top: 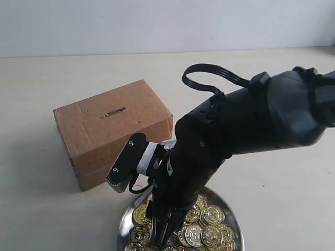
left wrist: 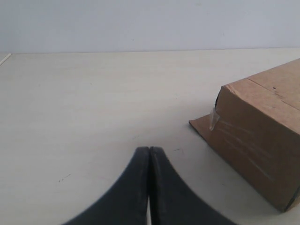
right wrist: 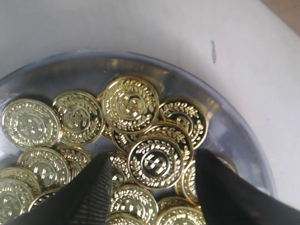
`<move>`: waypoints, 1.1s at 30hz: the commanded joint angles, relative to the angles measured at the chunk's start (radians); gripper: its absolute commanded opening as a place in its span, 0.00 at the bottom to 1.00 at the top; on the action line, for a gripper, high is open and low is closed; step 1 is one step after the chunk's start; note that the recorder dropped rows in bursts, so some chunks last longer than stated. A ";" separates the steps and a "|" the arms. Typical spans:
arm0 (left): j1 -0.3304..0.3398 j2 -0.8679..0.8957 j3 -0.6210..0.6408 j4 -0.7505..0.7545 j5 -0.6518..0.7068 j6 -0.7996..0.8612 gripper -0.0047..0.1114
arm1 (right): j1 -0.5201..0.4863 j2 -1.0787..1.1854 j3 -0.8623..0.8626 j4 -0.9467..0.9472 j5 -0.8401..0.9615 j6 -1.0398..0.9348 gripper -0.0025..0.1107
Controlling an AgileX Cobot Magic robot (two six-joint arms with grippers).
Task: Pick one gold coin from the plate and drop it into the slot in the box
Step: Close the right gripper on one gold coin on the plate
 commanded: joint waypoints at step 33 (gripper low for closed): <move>-0.006 -0.005 0.002 -0.009 -0.011 -0.005 0.04 | 0.002 0.062 -0.007 -0.065 -0.013 0.072 0.41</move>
